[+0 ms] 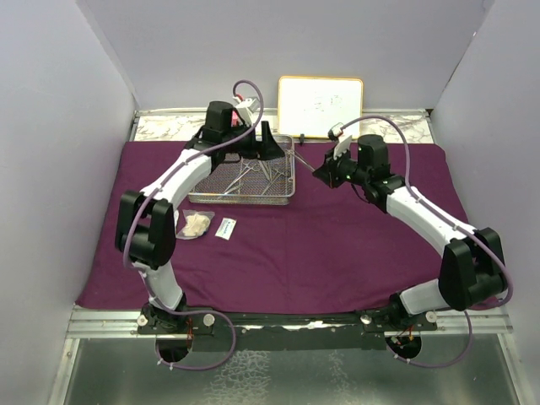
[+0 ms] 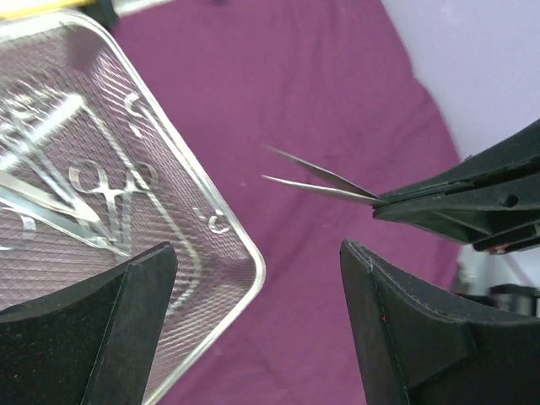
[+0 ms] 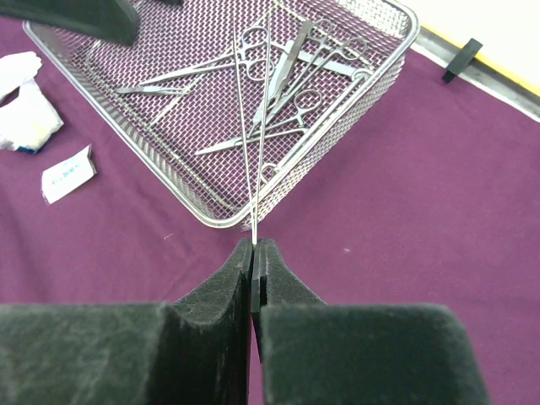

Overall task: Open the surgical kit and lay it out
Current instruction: Place the medical item in the surgical kit.

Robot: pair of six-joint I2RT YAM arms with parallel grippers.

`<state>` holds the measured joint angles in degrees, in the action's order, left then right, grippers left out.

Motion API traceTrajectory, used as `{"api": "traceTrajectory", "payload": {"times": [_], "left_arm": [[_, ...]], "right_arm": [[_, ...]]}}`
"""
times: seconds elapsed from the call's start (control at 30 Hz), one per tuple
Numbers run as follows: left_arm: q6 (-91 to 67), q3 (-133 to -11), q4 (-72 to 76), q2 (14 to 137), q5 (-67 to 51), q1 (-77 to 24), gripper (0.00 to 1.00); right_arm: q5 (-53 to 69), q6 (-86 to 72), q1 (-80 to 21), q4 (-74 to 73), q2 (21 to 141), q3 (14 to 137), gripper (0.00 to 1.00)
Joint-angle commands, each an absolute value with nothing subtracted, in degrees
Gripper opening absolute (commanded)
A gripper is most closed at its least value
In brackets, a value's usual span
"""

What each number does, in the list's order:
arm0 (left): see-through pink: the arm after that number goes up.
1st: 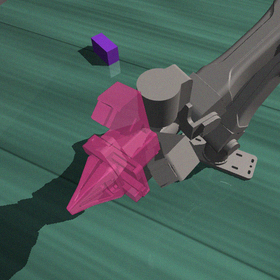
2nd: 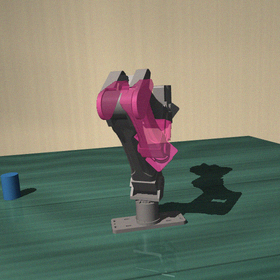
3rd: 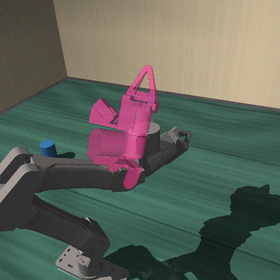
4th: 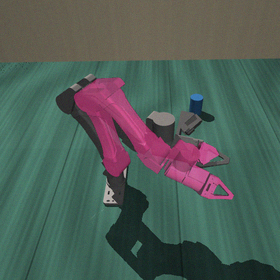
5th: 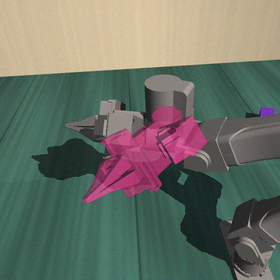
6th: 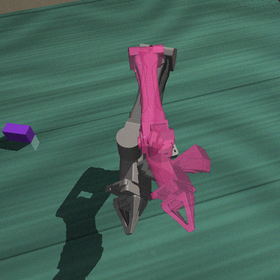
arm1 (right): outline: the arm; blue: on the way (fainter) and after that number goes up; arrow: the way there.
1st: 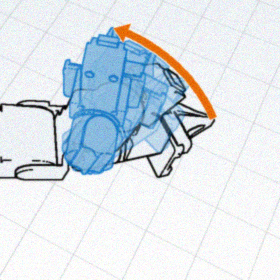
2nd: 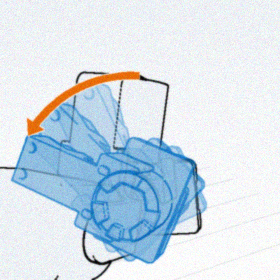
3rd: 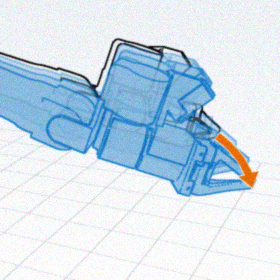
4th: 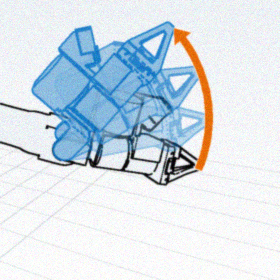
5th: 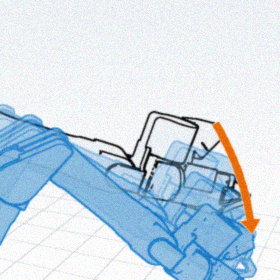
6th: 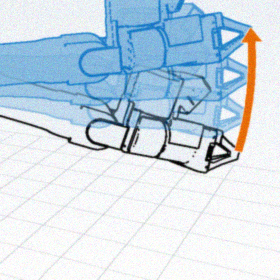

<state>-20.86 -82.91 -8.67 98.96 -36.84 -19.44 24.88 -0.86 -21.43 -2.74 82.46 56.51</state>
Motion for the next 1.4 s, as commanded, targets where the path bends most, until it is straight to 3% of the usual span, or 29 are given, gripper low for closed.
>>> {"api": "traceTrajectory", "payload": {"times": [0.0,0.4,0.73,1.23,1.37], "left_arm": [[-39.3,-80.4,0.7,103.5,-45.1,-20.1,0.81],[-52.2,-78.1,14.4,109.9,-51.9,-20.1,0.70],[-55.5,-79.0,18.0,113.4,-54.6,-20.0,0.43],[-56.2,-78.6,18.7,113.6,-55.4,-19.5,0.26],[-56.2,-78.5,18.7,113.3,-55.4,-19.3,0.25]], "right_arm": [[21.5,-1.0,-22.0,0.8,80.0,55.7,0.01],[24.6,-0.9,-22.4,1.2,82.3,55.8,0.01],[26.8,-0.6,-22.9,1.6,83.7,55.7,0.01],[27.5,0.3,-23.4,1.5,84.8,55.6,0.01],[27.5,0.4,-23.6,1.5,85.1,55.6,0.01]]}}
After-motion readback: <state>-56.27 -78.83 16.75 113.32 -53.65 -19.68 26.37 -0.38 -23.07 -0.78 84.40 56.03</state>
